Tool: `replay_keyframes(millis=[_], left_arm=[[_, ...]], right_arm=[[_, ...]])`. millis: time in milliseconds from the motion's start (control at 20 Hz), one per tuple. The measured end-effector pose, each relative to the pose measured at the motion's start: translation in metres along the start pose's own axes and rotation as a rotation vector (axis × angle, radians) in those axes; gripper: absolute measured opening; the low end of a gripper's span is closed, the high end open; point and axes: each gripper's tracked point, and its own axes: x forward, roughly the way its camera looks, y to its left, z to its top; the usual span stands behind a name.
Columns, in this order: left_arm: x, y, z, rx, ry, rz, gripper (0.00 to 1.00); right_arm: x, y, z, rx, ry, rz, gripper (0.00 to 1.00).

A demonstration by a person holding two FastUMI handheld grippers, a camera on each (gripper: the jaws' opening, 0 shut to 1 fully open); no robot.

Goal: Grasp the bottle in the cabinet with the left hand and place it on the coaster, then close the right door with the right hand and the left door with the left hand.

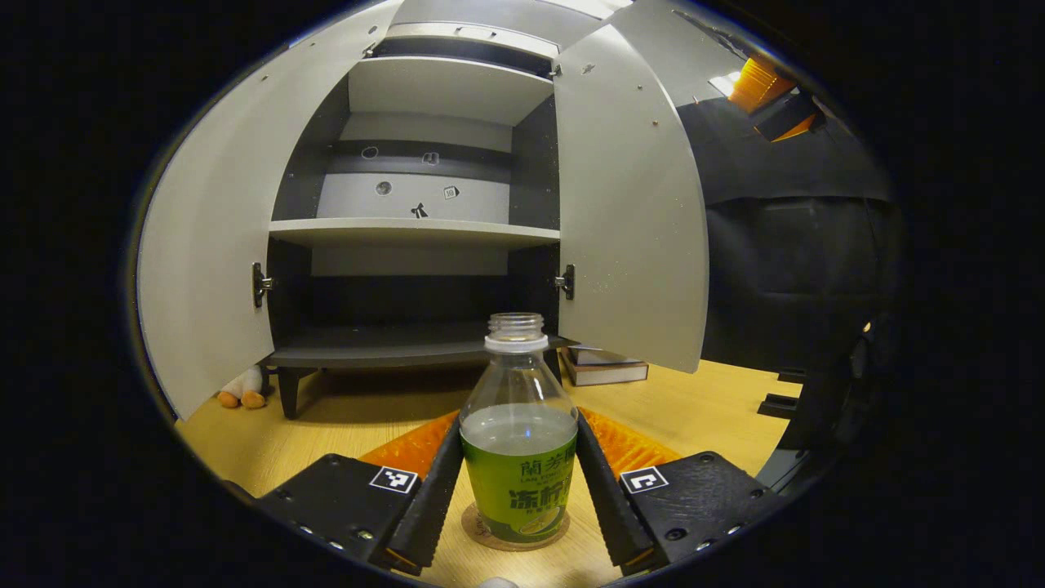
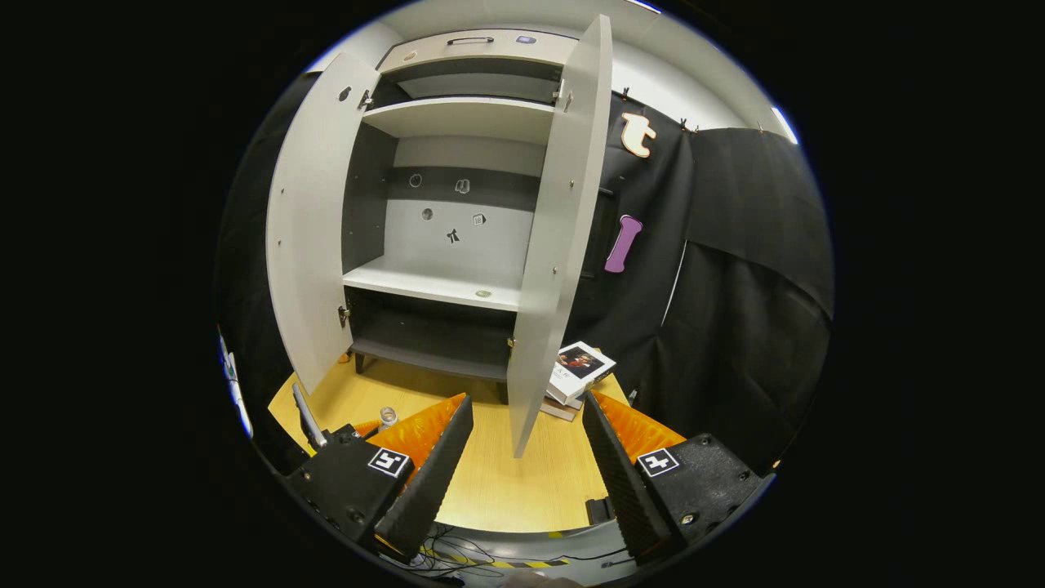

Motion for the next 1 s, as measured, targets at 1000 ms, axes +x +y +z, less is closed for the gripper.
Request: replay_keyframes(millis=[1000], left_arm=[[-0.065, 0.025, 0.251, -0.005, -0.105, 0.121, 0.94]], right_arm=[[-0.017, -0.038, 0.041, 0.132, -0.202, -0.004, 0.83]])
